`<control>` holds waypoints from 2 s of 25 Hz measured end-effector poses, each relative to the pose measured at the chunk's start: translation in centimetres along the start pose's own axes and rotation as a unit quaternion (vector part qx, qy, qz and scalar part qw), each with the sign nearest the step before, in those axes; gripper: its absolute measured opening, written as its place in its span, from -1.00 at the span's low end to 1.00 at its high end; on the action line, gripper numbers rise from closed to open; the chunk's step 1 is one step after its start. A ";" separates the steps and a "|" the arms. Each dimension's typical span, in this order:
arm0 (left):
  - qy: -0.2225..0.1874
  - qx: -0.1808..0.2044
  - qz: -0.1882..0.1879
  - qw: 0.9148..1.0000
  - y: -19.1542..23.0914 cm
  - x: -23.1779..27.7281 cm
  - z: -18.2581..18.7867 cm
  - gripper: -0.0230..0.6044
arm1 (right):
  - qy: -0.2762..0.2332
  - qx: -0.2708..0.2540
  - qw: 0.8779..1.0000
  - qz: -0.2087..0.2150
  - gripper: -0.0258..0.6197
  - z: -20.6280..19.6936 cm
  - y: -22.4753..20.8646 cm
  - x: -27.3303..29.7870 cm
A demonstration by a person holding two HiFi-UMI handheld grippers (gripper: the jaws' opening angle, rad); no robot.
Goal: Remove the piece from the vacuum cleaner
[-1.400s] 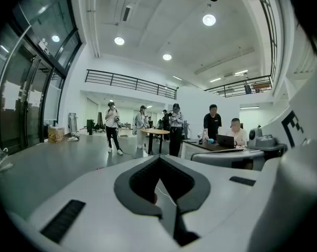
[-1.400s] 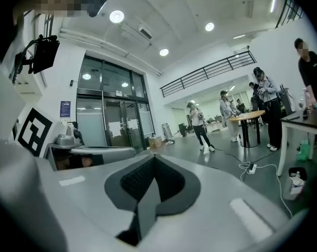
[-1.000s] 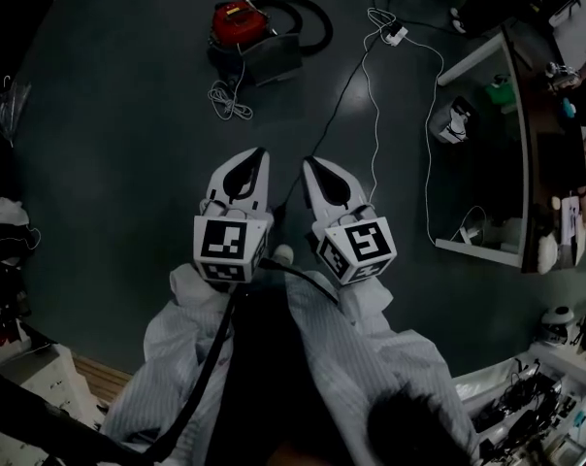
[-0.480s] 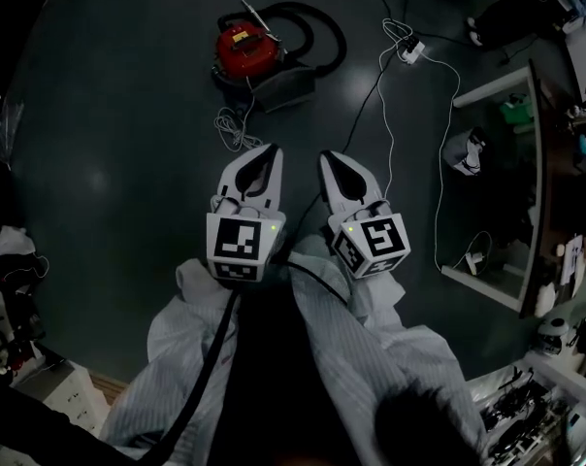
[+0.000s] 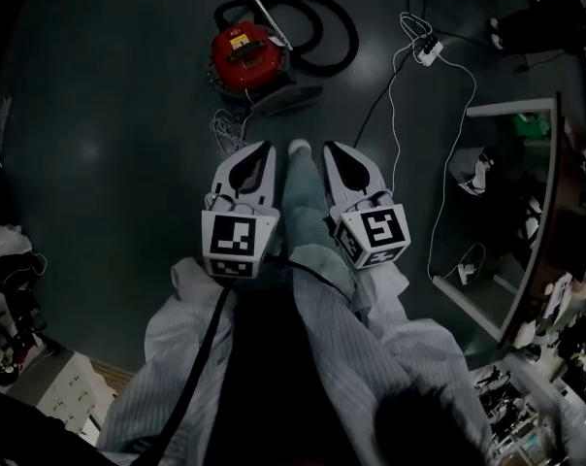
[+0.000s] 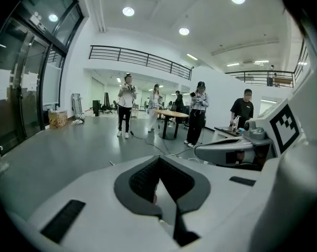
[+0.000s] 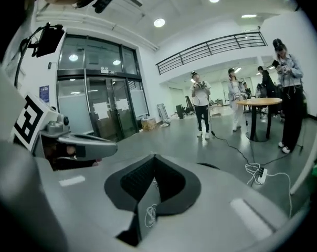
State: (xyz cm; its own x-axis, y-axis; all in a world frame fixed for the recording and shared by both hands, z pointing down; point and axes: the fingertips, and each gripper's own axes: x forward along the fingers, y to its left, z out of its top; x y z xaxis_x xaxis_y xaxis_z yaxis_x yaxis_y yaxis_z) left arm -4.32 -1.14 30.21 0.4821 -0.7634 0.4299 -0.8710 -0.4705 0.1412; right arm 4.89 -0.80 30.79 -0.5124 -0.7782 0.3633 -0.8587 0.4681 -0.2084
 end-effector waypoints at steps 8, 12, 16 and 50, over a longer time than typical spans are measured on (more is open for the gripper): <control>0.057 -0.034 0.065 0.996 7.0 15.4 -0.9 -0.91 | 0.118 -0.125 0.978 0.118 -0.91 -3.2 -7.9 13.8; 0.096 -0.041 0.084 0.991 11.6 21.7 -4.9 -0.91 | 0.172 -0.174 0.954 0.175 -0.88 -7.5 -11.5 21.3; 0.153 -0.026 0.070 0.985 14.7 26.7 -12.8 -0.91 | 0.234 -0.215 0.921 0.225 -0.66 -15.4 -14.1 27.2; 0.243 0.052 0.006 0.969 22.0 42.4 -30.8 -0.60 | 0.406 -0.425 0.710 0.388 -0.80 -39.7 -19.1 36.5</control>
State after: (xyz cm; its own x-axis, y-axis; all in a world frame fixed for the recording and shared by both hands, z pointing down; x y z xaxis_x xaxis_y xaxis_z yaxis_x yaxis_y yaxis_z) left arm -5.91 -30.23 79.02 0.3493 -0.4830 0.8030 -0.8498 -0.5244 0.0542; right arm 2.95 -21.55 84.05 -0.3596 0.1877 0.9140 0.1711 0.9762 -0.1331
